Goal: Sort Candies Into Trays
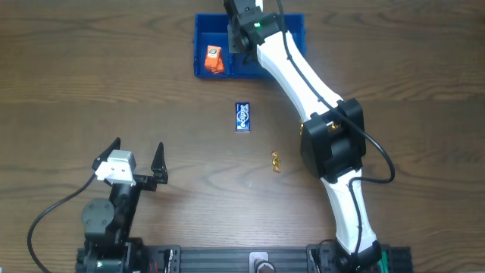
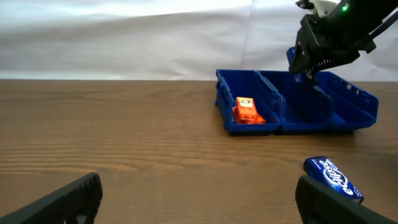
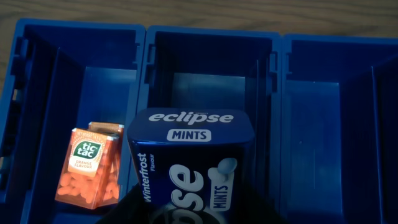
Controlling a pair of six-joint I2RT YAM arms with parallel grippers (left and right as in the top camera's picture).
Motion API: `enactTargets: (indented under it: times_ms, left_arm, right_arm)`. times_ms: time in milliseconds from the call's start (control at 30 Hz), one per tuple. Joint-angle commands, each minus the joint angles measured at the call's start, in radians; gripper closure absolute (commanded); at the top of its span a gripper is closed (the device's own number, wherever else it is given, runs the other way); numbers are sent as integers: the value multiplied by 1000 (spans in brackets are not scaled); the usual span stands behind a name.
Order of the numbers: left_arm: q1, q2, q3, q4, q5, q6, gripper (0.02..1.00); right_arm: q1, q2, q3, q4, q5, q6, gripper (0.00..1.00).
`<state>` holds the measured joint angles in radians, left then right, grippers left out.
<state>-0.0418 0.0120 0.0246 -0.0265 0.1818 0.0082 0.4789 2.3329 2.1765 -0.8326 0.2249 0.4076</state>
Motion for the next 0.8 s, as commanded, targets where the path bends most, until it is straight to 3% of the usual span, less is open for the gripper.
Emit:
enactTargets:
  times_ms: [33,233,400,600,800]
  left_arm:
    - [4,-6,-20,-32,18,15,20]
    - [4,-6,-20,-32,18,15,20]
    - [4,-6,-20,-32,18,14,20]
    - [4,-6,-20,-32,18,14,20]
    - [4,-6,-20,-32,18,15,20]
  right_arm:
    - [-8,-16,14,6,18,-16,538]
    - [-10,-17,14,5,18,-17,297]
    - [-1,-58,15,-66,-3,-13,290]
    - [81,-174,14,-293,-11,81,261]
    - [143,-180,-70,-441,-124,140,244]
